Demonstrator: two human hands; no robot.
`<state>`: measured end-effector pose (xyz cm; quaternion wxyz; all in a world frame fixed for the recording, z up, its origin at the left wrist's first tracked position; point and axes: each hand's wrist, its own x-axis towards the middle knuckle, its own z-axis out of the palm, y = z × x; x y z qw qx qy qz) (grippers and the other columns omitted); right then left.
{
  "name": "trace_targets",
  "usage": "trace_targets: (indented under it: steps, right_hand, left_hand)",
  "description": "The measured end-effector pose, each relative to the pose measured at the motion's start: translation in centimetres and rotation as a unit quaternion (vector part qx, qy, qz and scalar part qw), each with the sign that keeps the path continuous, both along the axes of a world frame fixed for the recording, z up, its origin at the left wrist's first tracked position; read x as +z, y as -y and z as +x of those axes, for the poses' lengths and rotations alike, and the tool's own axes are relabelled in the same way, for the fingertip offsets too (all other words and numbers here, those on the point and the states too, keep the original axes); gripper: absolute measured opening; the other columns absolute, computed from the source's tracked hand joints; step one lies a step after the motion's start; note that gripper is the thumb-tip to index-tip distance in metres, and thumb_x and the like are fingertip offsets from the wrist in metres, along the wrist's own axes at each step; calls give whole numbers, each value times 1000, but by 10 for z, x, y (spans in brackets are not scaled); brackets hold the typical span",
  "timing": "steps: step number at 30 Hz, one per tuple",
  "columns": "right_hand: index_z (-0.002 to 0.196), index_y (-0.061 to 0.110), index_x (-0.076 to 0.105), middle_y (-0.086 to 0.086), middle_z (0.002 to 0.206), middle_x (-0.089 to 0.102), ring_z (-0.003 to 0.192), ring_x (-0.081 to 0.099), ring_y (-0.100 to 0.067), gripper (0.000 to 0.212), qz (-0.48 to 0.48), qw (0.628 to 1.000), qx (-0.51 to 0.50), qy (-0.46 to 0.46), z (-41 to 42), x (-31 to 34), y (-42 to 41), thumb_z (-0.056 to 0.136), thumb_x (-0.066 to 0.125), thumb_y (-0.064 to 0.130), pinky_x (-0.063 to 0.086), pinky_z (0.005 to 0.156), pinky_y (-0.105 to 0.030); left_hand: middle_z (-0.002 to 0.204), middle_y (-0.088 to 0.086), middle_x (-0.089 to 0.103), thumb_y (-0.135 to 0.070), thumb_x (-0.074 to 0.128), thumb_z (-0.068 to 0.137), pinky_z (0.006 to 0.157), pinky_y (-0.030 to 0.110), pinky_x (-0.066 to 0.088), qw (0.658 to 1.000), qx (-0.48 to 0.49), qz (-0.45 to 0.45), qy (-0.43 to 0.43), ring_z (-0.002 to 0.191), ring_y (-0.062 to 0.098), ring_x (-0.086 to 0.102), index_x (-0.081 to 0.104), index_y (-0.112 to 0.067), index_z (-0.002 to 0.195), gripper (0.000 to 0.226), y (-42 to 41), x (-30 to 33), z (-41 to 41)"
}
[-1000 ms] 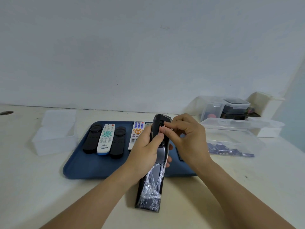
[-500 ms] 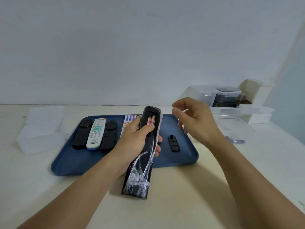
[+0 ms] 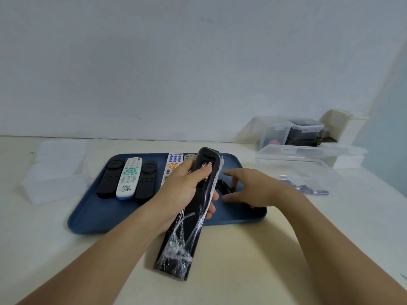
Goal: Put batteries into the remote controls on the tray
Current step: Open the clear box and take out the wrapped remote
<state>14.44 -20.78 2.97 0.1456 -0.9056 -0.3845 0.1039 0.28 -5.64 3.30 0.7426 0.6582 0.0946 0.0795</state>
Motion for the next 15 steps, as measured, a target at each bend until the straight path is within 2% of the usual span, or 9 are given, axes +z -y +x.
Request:
trace_targets:
  steps: [2,4,7,9,12,15]
  right_hand:
    - [148,30,44,10,82,48,65,45,-5,63,1,998,27,60,1,-9,-8,92,65,49,34,60,-19]
    - [137,31,56,13,69,36,61,38,-4,45,21,997,31,74,1,-13,-12,94,63,44,26,55,-17]
    - [117,26,62,14,74,45,74,48,-9,26,37,998,-1,50,2,-12,-11,94,66,38,32,59,-18]
    - [110,23,59,9,85,53,77,50,-10,25,23,999,-15,42,3,-10,-10,92,67,40,37,61,-22]
    - [106,18,56,-2,102,59,58,54,-8,29,3,1000,-24,10,2,-5,-8,91,70,39,43,51,-21]
    - [98,16,52,-7,92,63,38,58,-17,27,68,996,-33,-37,-6,9,0,89,74,29,48,41,-30]
  left_hand:
    - [75,22,68,-36,55,102,50,36,53,1000,4,9,-1,52,32,61,54,-13,112,26,0,0,0]
    - [76,21,68,-37,55,103,51,36,54,1000,10,12,3,52,32,62,53,-13,113,27,2,0,0]
    - [81,17,71,-39,53,103,55,38,57,1000,11,12,9,57,28,65,53,-16,115,26,2,-1,-2]
    - [83,14,72,-36,52,104,59,39,58,1000,3,-3,1,62,28,67,51,-15,118,25,2,-1,-2]
    - [83,17,69,-21,50,105,62,43,60,998,-8,-68,-11,66,31,68,48,-14,122,19,2,-3,-1]
    - [86,20,69,-12,48,105,61,43,60,997,-1,-82,-8,66,33,68,46,-12,124,19,2,-4,2]
